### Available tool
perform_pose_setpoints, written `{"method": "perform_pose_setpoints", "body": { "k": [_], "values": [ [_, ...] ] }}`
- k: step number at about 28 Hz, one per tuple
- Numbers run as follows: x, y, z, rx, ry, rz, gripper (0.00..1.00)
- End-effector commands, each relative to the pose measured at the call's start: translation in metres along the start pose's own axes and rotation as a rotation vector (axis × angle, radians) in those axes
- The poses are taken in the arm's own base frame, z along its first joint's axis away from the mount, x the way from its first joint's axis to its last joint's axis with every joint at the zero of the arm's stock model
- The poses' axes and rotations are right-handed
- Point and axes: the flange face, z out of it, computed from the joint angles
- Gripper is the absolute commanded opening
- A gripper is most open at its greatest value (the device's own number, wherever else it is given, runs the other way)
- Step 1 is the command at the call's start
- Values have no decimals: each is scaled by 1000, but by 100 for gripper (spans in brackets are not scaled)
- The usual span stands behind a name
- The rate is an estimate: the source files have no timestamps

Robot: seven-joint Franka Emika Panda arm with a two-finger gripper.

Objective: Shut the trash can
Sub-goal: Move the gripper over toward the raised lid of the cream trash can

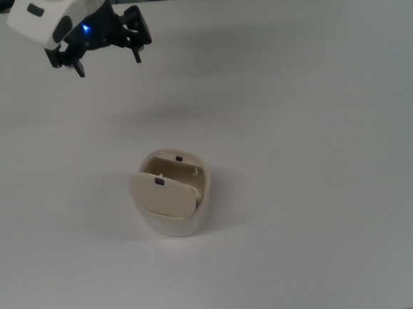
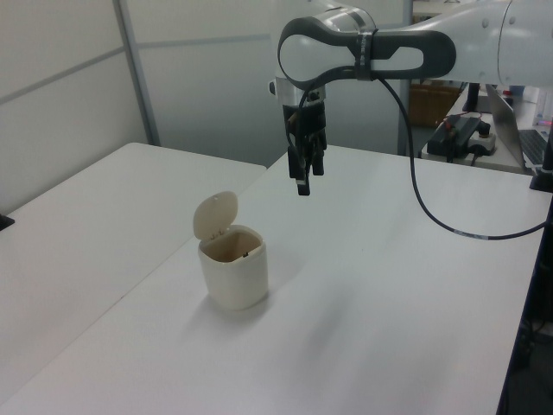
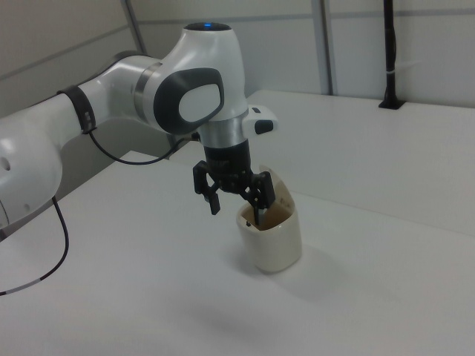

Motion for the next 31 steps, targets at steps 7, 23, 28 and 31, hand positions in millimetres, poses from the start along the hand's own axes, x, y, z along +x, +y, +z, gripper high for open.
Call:
{"method": "perform_pose_setpoints", "body": {
  "k": [7,23,28,31],
  "values": [
    [-6,4,-4,-9,-5,19,0],
    [17,-8,-27,30,206,43,0],
    [36,-15,-40,72,376,52,0],
    [52,-24,-45,100,487,57,0]
  ]
}}
